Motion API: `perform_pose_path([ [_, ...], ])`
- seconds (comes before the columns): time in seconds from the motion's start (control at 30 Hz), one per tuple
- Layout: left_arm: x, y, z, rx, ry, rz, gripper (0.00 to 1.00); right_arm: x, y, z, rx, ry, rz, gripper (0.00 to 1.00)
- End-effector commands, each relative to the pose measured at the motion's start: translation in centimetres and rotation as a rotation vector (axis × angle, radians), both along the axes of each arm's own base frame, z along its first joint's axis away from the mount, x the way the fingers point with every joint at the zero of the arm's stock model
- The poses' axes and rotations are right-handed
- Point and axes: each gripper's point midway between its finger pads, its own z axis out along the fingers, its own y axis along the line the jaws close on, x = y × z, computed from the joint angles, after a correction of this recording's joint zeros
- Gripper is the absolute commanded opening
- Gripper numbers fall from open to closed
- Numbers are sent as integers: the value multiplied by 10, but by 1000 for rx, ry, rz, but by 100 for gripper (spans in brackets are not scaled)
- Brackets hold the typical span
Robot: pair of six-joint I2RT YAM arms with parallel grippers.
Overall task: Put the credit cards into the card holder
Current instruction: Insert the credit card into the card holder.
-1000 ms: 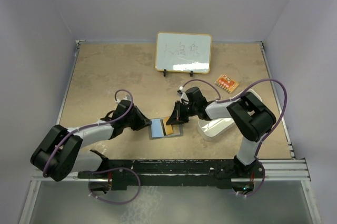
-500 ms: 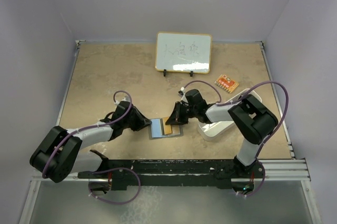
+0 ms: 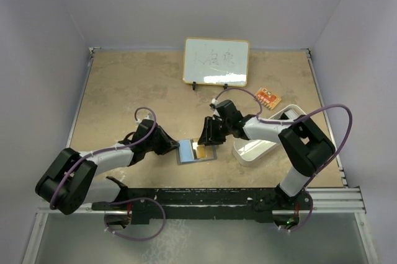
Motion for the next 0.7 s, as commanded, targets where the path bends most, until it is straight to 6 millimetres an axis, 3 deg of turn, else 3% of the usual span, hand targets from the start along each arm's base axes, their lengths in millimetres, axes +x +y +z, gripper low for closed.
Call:
perform_pose_path([
  [0.0,-37,21,-38,120,150,-24,19,-3,-4,4,-58,-23,27,42],
  [0.3,-38,20,-37,114,150,-29,19,-11,8,-2,-45,2,39,42],
  [0.67,-37,19,-34,104,141,-29,19,-16,30,6,34,0,60,41],
])
